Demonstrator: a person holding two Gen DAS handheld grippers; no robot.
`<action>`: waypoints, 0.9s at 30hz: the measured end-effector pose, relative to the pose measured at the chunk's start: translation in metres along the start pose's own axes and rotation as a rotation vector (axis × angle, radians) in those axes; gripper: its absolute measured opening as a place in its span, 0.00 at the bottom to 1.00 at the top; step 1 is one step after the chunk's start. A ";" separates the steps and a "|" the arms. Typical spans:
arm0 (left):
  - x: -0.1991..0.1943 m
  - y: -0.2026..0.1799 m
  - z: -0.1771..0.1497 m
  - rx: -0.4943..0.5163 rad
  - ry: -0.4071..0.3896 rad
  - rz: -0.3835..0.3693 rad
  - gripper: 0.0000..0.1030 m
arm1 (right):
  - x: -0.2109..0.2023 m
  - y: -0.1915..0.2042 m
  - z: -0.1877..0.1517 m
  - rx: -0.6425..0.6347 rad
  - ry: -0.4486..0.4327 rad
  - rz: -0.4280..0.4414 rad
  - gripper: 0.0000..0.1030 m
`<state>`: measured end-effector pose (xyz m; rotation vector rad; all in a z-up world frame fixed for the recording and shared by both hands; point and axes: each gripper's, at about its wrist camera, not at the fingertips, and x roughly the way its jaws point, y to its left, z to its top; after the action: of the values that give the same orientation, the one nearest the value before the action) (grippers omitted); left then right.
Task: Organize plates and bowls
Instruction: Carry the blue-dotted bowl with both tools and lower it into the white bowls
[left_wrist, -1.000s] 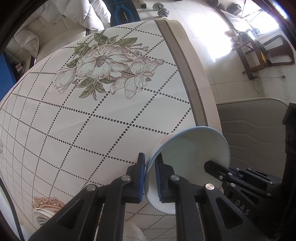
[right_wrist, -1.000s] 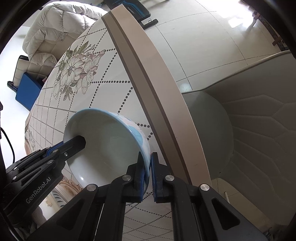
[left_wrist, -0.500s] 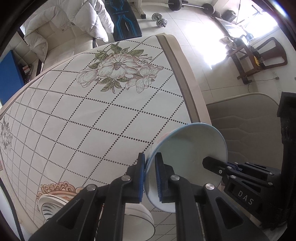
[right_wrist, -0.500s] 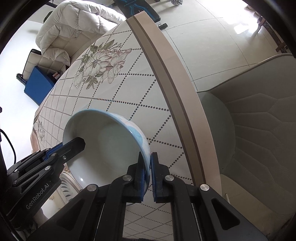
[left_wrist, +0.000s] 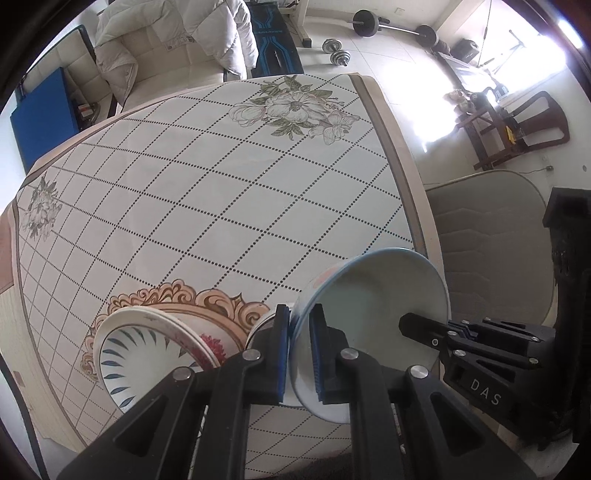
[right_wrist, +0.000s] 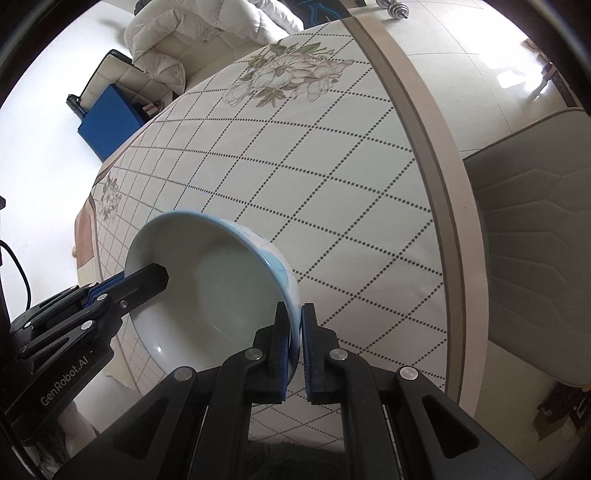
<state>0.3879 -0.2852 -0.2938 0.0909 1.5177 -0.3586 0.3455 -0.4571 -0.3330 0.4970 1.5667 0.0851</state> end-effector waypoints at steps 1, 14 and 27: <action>0.000 0.005 -0.006 -0.006 0.002 0.002 0.09 | 0.002 0.005 -0.005 -0.009 0.004 0.001 0.07; 0.034 0.036 -0.045 -0.056 0.078 0.018 0.09 | 0.052 0.029 -0.040 -0.054 0.084 -0.044 0.07; 0.056 0.041 -0.047 -0.067 0.122 0.026 0.09 | 0.075 0.026 -0.040 -0.040 0.098 -0.082 0.07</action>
<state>0.3553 -0.2428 -0.3582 0.0805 1.6460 -0.2847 0.3156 -0.3971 -0.3910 0.4015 1.6766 0.0793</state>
